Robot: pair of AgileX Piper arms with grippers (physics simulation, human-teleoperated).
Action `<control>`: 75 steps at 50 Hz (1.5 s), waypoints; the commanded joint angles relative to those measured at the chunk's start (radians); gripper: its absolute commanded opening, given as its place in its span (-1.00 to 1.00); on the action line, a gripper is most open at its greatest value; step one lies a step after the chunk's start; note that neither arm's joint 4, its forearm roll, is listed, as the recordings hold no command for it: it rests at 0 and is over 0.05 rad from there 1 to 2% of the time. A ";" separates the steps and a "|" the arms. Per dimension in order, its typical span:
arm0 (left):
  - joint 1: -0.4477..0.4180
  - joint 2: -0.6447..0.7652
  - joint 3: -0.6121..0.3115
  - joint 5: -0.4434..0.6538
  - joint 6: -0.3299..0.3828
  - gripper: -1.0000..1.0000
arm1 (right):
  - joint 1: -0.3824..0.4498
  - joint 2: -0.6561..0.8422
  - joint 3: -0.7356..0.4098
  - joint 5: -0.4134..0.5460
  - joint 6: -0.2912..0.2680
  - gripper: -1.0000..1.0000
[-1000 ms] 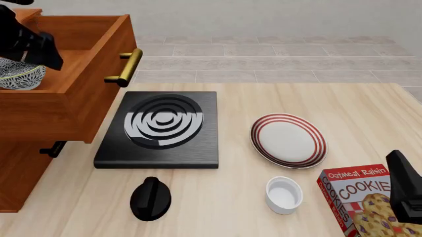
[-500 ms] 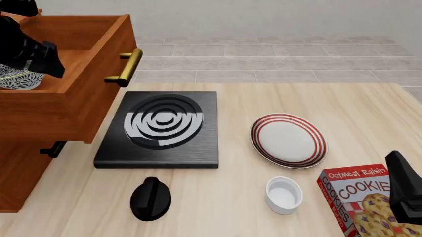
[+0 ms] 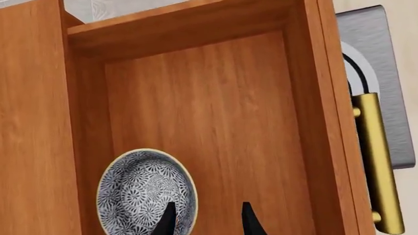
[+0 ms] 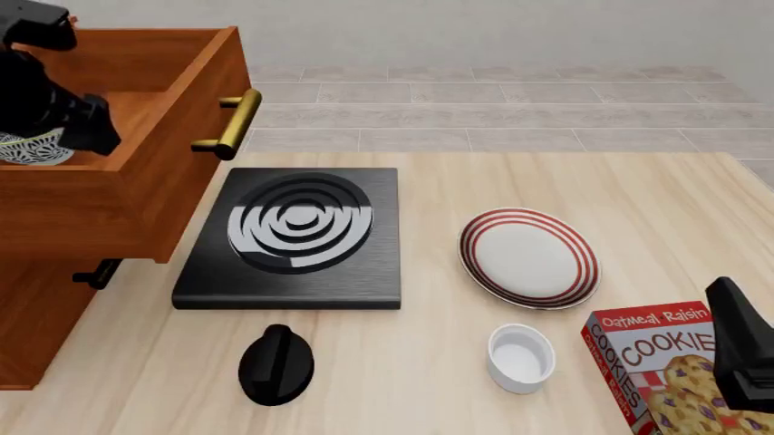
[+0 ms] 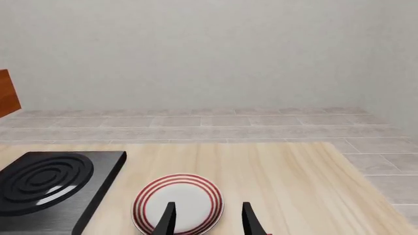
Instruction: Pick the akita bowl in the top layer of the wooden cabinet and place it on the plate.
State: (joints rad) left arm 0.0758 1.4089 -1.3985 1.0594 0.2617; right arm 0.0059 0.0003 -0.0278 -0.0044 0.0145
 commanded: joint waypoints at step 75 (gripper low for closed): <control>-0.023 -0.003 -0.061 -0.021 0.036 -1.00 | -0.003 0.000 -0.002 -0.004 -0.001 1.00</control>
State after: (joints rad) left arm 0.0742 1.4090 -1.4377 1.0300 0.3090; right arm 0.0041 0.0004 -0.0294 -0.0063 0.0131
